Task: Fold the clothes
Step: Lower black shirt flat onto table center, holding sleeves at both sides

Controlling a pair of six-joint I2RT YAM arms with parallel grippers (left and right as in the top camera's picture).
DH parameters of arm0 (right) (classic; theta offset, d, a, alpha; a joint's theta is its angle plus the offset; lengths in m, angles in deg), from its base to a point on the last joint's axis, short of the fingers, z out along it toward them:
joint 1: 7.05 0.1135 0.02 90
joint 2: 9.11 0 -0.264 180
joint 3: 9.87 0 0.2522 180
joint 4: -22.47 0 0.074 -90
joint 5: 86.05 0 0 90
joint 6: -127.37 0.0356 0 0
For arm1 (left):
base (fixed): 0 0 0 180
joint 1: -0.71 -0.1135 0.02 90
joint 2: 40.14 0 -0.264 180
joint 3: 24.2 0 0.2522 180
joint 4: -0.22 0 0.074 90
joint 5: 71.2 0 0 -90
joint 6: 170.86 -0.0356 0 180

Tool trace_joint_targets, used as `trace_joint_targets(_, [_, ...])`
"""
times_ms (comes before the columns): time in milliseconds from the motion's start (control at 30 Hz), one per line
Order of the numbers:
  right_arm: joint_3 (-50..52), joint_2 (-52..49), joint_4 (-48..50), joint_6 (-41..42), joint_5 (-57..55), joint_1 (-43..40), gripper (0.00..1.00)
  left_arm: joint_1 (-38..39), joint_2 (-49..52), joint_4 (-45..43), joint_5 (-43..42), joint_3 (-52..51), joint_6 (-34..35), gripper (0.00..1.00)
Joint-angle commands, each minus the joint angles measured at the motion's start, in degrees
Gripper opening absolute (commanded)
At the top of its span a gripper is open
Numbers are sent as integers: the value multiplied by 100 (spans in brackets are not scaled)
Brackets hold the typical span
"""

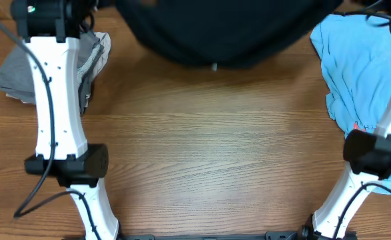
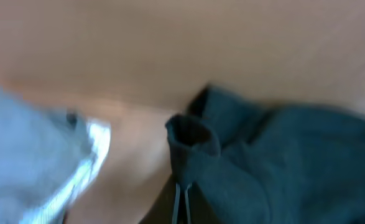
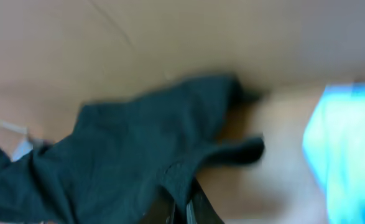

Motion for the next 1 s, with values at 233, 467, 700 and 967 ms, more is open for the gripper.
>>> trace_joint_targets(233, [125,-149,-2227,-621,-363,-223,4,-323,789,1919,157,55,-245,4])
trace_joint_targets(467, [553,-24,-2227,-522,-365,-240,4,-367,815,2417,-149,13,-595,4])
trace_joint_targets(700, [1491,586,-2227,-533,-927,-216,4,-358,787,2417,-597,-223,-706,4])
trace_joint_targets(967, [3180,1971,-2225,-590,-1259,-225,4,-361,-155,2417,-280,-1670,-708,4])
